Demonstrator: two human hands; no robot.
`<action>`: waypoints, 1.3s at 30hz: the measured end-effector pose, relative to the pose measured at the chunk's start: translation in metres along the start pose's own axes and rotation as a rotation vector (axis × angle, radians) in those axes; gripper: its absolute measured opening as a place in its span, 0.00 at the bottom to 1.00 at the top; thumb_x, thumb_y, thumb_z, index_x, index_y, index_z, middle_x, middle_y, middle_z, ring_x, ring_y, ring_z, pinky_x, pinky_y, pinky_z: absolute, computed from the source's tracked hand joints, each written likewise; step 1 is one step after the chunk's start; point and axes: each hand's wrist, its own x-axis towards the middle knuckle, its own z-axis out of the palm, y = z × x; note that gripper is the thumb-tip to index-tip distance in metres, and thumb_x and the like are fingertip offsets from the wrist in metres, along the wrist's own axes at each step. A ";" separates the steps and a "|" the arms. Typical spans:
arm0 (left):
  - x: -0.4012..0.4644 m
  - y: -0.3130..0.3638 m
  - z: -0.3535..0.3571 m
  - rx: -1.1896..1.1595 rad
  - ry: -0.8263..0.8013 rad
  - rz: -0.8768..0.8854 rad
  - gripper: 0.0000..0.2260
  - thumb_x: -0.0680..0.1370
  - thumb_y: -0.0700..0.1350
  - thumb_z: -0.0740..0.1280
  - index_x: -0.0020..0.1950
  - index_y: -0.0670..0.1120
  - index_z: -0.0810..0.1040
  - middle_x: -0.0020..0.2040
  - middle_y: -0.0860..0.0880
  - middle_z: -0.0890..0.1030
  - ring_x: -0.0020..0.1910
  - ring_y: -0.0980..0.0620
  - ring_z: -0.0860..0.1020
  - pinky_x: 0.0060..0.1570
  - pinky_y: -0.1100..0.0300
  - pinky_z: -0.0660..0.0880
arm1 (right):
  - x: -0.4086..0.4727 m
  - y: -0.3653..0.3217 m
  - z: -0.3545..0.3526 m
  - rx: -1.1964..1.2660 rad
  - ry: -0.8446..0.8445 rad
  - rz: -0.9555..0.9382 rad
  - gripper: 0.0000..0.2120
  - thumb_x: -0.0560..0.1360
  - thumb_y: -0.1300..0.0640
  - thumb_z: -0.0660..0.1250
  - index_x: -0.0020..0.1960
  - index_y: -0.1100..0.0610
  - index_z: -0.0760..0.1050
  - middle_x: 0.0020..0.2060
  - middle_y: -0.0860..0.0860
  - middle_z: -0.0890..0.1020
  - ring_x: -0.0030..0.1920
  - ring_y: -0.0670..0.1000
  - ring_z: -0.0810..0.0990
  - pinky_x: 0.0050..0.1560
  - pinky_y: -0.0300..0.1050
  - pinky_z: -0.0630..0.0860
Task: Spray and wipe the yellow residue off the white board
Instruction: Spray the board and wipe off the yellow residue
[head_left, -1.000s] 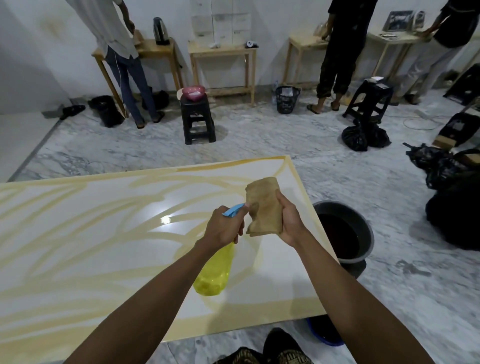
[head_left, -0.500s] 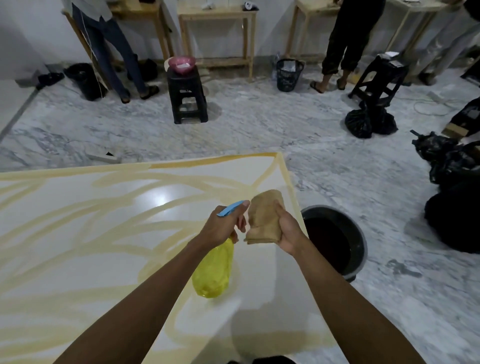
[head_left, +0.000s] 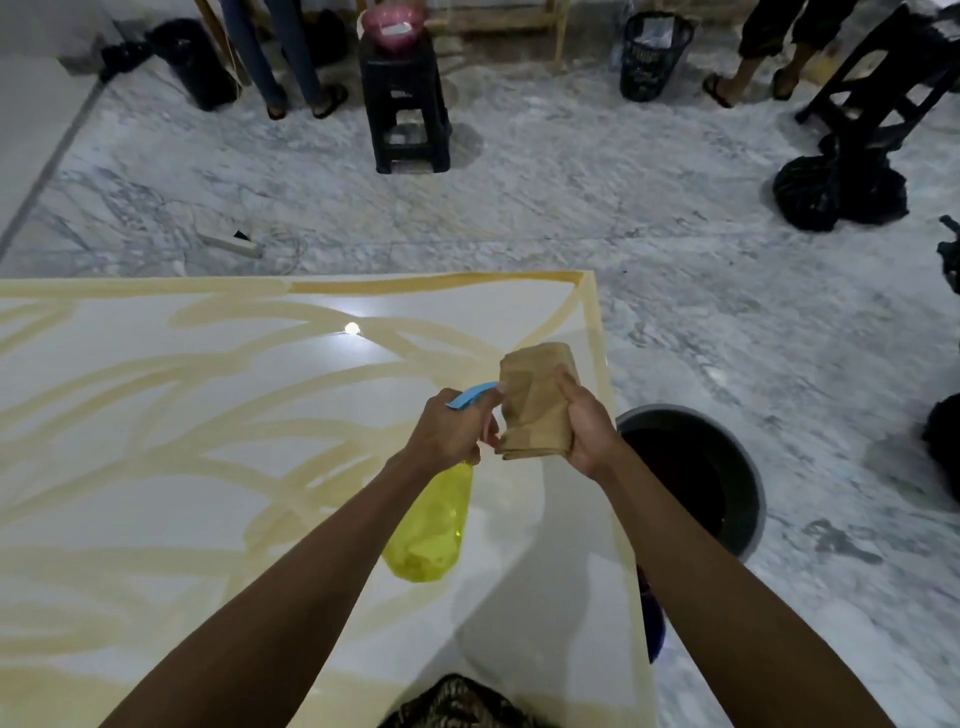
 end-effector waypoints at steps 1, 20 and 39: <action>0.003 0.002 0.001 -0.001 0.006 0.005 0.26 0.83 0.58 0.68 0.39 0.36 0.83 0.40 0.36 0.87 0.22 0.51 0.77 0.28 0.61 0.77 | 0.004 -0.004 -0.003 -0.048 0.024 0.001 0.22 0.83 0.43 0.57 0.66 0.58 0.74 0.56 0.58 0.84 0.55 0.59 0.84 0.53 0.58 0.82; 0.086 0.024 -0.014 -0.160 0.151 0.110 0.32 0.84 0.59 0.67 0.40 0.29 0.80 0.39 0.36 0.85 0.27 0.48 0.78 0.30 0.55 0.77 | 0.220 -0.046 -0.034 -1.938 0.022 -0.539 0.37 0.76 0.34 0.37 0.80 0.47 0.55 0.81 0.54 0.53 0.80 0.61 0.49 0.76 0.62 0.41; -0.040 -0.060 -0.014 -0.017 0.087 0.030 0.32 0.83 0.63 0.66 0.40 0.33 0.82 0.36 0.42 0.86 0.24 0.46 0.76 0.38 0.50 0.79 | -0.017 0.159 -0.077 -1.836 -0.219 -0.523 0.30 0.78 0.43 0.44 0.80 0.46 0.57 0.80 0.49 0.47 0.80 0.54 0.40 0.77 0.61 0.38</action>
